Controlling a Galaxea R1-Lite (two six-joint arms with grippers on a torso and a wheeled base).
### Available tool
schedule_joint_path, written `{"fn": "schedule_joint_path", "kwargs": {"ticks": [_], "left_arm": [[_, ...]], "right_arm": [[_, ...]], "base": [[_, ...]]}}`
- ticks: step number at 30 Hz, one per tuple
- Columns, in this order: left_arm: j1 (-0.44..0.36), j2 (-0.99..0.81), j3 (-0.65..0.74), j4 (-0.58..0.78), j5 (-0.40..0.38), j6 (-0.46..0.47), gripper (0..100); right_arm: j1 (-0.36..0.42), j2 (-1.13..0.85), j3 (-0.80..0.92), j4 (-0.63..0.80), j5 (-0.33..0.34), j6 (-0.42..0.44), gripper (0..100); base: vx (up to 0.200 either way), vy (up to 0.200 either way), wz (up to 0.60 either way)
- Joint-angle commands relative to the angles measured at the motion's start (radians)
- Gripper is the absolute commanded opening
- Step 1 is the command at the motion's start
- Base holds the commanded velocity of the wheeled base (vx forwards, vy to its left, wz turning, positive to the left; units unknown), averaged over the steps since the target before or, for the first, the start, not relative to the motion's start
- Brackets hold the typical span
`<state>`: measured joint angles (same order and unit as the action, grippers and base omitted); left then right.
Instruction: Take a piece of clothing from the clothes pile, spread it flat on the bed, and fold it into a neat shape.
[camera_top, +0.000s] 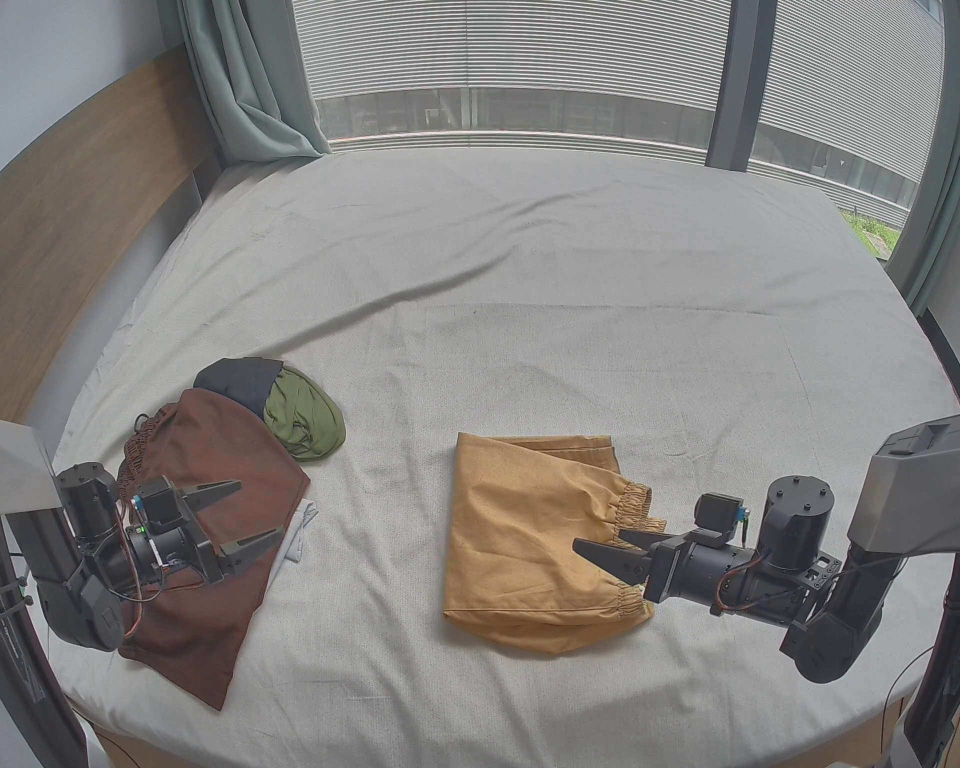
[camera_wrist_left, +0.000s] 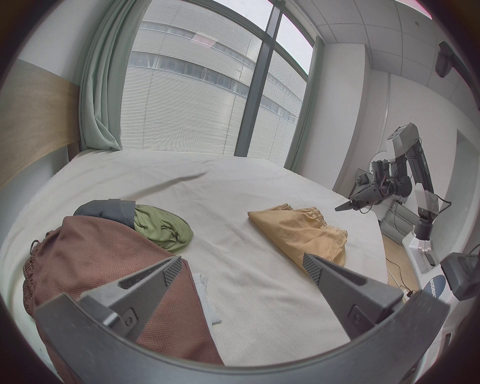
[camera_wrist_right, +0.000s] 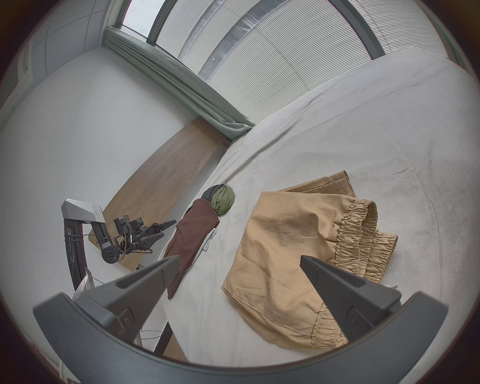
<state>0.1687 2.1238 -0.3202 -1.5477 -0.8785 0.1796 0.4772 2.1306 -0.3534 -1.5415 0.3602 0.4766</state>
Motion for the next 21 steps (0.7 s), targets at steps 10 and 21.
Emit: {"fn": "schedule_joint_path", "kwargs": {"ticks": [10,21], "left_arm": [[-0.023,0.039,0.006,0.001,-0.045,0.031,100],[-0.041,0.068,-0.020,0.000,-0.048,0.047,100]], "right_arm": [[-0.016,0.015,0.034,0.000,0.000,-0.003,100],[-0.048,0.064,0.071,0.000,0.000,-0.007,100]], "base": [[0.000,0.000,0.00],[0.000,0.000,0.00]]}}
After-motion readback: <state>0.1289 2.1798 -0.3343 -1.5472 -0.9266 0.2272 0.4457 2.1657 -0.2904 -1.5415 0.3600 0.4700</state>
